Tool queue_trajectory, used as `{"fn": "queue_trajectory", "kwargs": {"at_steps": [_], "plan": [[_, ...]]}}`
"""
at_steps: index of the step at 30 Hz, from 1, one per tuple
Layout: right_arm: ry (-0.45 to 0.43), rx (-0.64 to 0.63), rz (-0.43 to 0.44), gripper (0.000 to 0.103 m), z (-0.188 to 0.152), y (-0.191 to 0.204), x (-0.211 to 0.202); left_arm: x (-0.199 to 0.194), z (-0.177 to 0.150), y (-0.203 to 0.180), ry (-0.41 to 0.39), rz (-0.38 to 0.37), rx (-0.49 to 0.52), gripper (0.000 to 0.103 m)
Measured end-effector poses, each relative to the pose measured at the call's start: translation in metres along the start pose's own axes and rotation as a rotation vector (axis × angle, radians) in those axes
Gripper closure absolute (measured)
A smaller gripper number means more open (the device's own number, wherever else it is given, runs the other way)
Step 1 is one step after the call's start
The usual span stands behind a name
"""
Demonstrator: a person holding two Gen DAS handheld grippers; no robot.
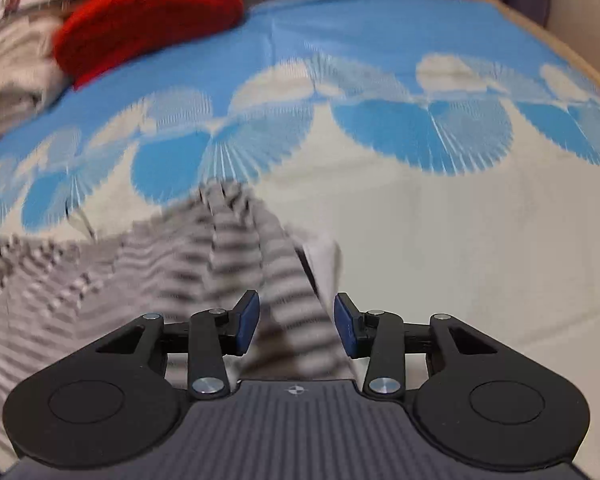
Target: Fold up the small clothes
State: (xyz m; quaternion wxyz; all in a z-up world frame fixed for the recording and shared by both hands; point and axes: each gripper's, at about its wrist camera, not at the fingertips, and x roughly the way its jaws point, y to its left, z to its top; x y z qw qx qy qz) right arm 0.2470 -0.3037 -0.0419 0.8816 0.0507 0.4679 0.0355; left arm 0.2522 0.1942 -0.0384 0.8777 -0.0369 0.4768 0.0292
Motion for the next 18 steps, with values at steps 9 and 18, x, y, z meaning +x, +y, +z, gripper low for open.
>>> {"fn": "queue_trajectory", "kwargs": {"at_steps": [9, 18], "plan": [[0.022, -0.041, -0.014, 0.103, 0.032, 0.024, 0.053, 0.028, 0.020, -0.001, -0.067, 0.004, -0.027, 0.102], [-0.088, 0.037, -0.192, 0.101, 0.050, 0.021, 0.061, 0.060, 0.036, 0.003, 0.069, 0.056, -0.069, 0.085]]}}
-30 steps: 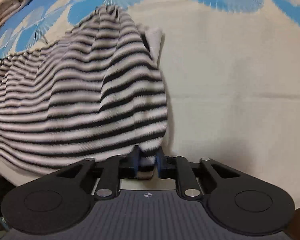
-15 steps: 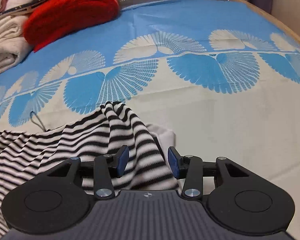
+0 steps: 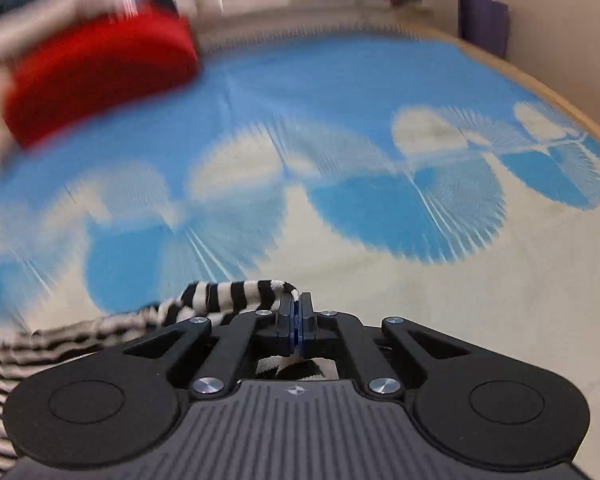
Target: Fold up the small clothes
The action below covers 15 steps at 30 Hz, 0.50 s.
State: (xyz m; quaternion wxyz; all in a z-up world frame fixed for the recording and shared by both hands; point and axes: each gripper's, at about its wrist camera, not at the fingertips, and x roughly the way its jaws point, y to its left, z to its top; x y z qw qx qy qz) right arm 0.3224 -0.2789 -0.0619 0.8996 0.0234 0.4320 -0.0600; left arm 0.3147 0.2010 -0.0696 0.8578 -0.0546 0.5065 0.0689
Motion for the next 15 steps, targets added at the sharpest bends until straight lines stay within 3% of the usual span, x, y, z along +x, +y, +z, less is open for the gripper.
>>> {"fn": "queue_trajectory", "kwargs": {"at_steps": [2, 4, 6, 10, 13, 15], "plan": [[0.095, -0.002, -0.037, 0.093, -0.007, 0.002, 0.014, -0.011, 0.001, -0.002, -0.021, 0.040, 0.021, 0.071], [0.136, 0.051, -0.028, 0.078, -0.009, -0.004, 0.015, -0.034, 0.002, 0.001, -0.096, 0.012, 0.017, 0.056], [0.075, 0.064, -0.028, 0.065, -0.005, -0.006, -0.003, -0.053, 0.000, 0.008, -0.130, -0.049, -0.013, 0.056], [-0.061, -0.017, 0.061, 0.062, -0.008, -0.004, -0.050, -0.076, -0.011, 0.006, -0.119, -0.180, 0.014, 0.056], [-0.051, -0.092, 0.204, 0.061, -0.020, -0.001, -0.074, -0.083, -0.024, -0.009, -0.078, -0.306, 0.105, 0.058], [-0.005, -0.131, 0.313, 0.060, -0.031, 0.003, -0.085, -0.088, -0.037, -0.031, -0.056, -0.354, 0.227, 0.058]]}}
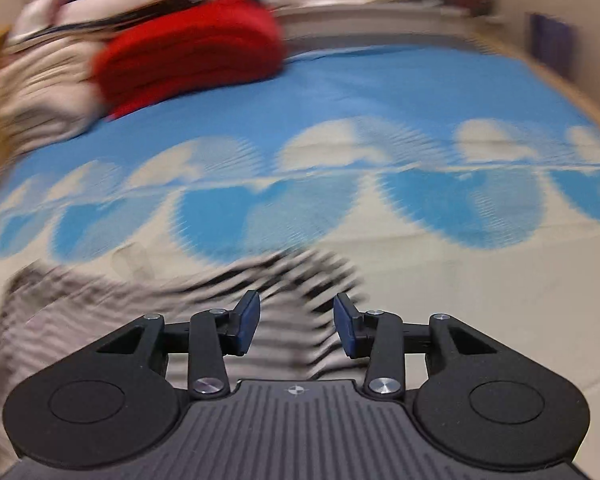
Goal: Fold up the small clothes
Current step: 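Open both grippers and lift them away from the folded bundle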
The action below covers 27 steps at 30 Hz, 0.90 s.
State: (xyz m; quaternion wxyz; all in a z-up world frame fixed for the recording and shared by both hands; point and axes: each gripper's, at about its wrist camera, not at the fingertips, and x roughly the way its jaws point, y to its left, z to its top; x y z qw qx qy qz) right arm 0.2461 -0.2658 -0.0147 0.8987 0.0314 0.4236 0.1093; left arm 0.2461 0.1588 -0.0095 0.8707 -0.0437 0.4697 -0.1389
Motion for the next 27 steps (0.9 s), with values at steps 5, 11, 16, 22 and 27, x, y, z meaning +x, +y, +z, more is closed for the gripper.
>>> {"fn": "queue_trajectory", "kwargs": {"at_steps": [5, 11, 16, 22, 27], "plan": [[0.269, -0.088, 0.171, 0.046, -0.036, 0.018, 0.009, 0.038, -0.033, -0.040, 0.193, 0.017, 0.204, 0.057], [0.342, -0.254, 0.010, 0.047, -0.061, 0.031, 0.007, 0.029, -0.031, -0.033, 0.183, 0.101, 0.075, 0.044], [0.085, -0.243, -0.046, 0.045, -0.025, 0.038, -0.047, 0.007, -0.028, 0.010, 0.105, 0.155, -0.123, 0.022], [-0.058, -0.119, -0.102, 0.047, -0.022, 0.019, -0.071, 0.025, -0.049, 0.075, 0.204, 0.144, -0.421, 0.022], [-0.166, -0.053, -0.139, 0.046, -0.013, 0.011, -0.079, 0.043, -0.062, 0.088, 0.227, 0.014, -0.518, 0.020]]}}
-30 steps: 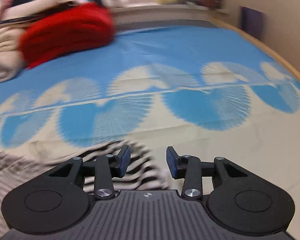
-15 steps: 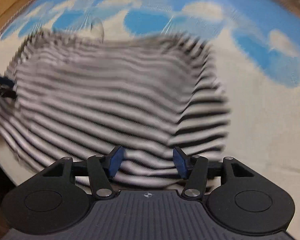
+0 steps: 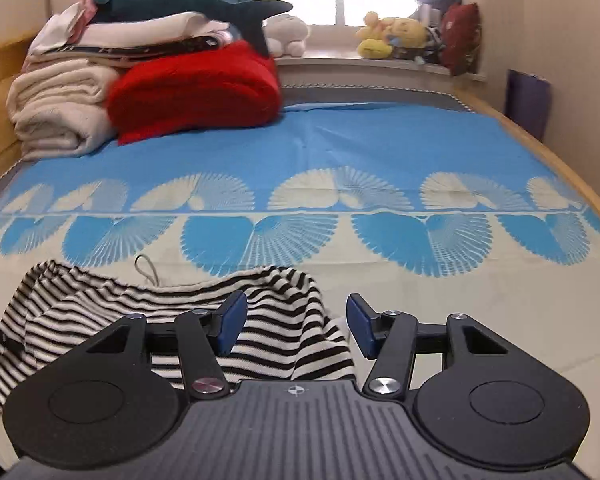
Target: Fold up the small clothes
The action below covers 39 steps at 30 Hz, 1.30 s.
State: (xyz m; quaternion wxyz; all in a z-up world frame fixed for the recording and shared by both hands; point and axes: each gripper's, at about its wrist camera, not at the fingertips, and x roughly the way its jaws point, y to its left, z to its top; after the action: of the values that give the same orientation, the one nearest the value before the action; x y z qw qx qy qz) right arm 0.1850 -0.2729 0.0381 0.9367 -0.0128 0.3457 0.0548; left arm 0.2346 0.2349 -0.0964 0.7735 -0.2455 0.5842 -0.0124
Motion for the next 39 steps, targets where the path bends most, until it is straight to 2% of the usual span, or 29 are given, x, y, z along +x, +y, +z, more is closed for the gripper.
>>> {"fn": "queue_trajectory", "kwargs": {"at_steps": [4, 7, 9, 10, 11, 13, 14, 22, 27, 33, 39], "plan": [[0.035, 0.006, -0.028, 0.046, -0.001, -0.008, 0.016, 0.009, 0.004, -0.004, 0.000, -0.084, -0.027, 0.020], [0.040, 0.023, -0.038, 0.046, -0.001, -0.011, 0.021, 0.019, 0.007, -0.014, 0.011, -0.129, -0.020, 0.030], [0.036, 0.026, -0.042, 0.046, -0.002, -0.011, 0.019, 0.024, 0.008, -0.023, 0.010, -0.117, 0.014, 0.039], [0.032, 0.028, -0.044, 0.046, -0.002, -0.011, 0.018, 0.027, 0.008, -0.027, 0.010, -0.110, 0.033, 0.051], [0.027, 0.031, -0.046, 0.046, -0.002, -0.011, 0.016, 0.028, 0.009, -0.029, 0.013, -0.108, 0.040, 0.069], [0.023, 0.039, -0.049, 0.046, -0.001, -0.013, 0.015, 0.031, 0.011, -0.030, 0.021, -0.118, 0.026, 0.081], [0.023, 0.041, -0.053, 0.046, -0.001, -0.013, 0.014, 0.029, 0.011, -0.031, 0.016, -0.117, 0.036, 0.083], [0.025, 0.073, -0.072, 0.046, -0.002, -0.013, 0.016, -0.005, 0.005, -0.044, -0.066, -0.092, 0.106, 0.088], [0.036, 0.087, -0.083, 0.046, -0.004, -0.014, 0.016, -0.018, 0.003, -0.066, -0.087, -0.056, 0.144, 0.089], [0.047, 0.108, -0.092, 0.046, -0.007, -0.022, 0.013, -0.032, 0.003, -0.110, -0.127, -0.100, 0.188, 0.089], [0.044, 0.121, -0.092, 0.046, -0.009, -0.035, 0.007, -0.036, -0.009, -0.187, -0.165, -0.185, 0.268, 0.090]]}}
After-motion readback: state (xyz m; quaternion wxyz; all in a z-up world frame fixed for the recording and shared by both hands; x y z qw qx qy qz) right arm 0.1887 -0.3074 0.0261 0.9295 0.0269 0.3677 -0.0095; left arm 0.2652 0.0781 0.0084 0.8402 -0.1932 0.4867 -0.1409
